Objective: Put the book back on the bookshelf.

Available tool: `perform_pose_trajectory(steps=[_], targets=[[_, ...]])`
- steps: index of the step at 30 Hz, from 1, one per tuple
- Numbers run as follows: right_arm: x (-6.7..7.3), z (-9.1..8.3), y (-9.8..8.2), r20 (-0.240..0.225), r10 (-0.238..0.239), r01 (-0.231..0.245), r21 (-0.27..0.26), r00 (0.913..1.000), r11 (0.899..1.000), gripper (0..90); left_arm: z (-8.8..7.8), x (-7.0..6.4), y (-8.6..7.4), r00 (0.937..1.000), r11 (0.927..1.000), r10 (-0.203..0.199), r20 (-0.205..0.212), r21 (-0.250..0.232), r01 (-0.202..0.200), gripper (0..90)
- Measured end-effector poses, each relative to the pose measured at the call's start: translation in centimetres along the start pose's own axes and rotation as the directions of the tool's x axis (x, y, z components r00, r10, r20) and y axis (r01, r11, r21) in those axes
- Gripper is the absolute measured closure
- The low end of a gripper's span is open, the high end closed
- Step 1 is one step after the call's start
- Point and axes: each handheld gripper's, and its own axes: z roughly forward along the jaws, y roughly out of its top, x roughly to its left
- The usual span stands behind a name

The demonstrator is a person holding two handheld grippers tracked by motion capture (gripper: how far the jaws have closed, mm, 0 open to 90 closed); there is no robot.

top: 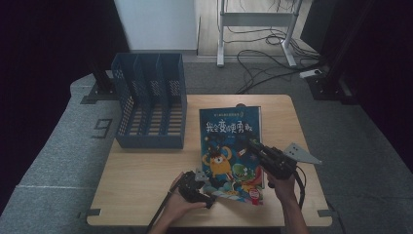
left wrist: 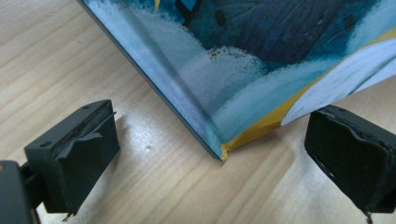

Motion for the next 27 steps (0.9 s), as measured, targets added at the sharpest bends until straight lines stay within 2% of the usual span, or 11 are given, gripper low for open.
perform_pose_trajectory(steps=[8, 15, 22, 27], targets=[[0.3, -0.1, 0.3, -0.042, -0.021, 0.021, -0.008, 0.9989, 1.000, 80.9, 0.6, 0.5, 0.9, 0.9996, 0.9999, -0.003, -0.026, 0.016, 0.003, 2.7], [0.2, -0.3, 0.3, -0.027, -0.032, 0.032, -0.002, 0.9991, 0.999, 80.9, 0.9, 0.8, 1.3, 0.9983, 0.9998, -0.016, -0.055, 0.014, 0.017, 2.7], [-0.1, -0.3, 0.2, -0.028, -0.029, 0.029, -0.003, 0.9992, 1.000, 80.9, 0.8, 0.7, 0.9, 0.9981, 0.9996, -0.027, -0.055, -0.011, 0.027, 3.6], [0.0, -0.4, 0.2, -0.033, -0.036, 0.036, -0.002, 0.9988, 0.999, 80.9, 0.8, 0.8, 1.1, 0.9980, 0.9998, -0.018, -0.060, -0.003, 0.018, 3.4]])
